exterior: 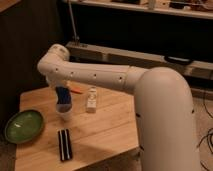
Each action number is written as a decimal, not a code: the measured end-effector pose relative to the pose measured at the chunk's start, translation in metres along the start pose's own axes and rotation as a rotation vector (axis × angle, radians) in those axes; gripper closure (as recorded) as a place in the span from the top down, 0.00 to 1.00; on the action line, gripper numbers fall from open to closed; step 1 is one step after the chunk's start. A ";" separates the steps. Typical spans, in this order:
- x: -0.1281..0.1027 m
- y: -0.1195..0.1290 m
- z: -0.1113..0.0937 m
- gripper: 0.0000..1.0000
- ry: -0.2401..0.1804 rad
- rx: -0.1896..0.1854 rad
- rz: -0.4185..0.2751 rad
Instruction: Place the white sponge in the ceramic cup
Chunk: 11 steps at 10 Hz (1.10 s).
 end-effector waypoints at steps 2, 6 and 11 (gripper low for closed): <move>-0.006 0.001 0.010 0.22 -0.015 -0.012 -0.019; -0.003 0.014 0.017 0.61 -0.018 -0.014 -0.008; -0.001 0.024 0.024 0.80 -0.065 0.065 0.019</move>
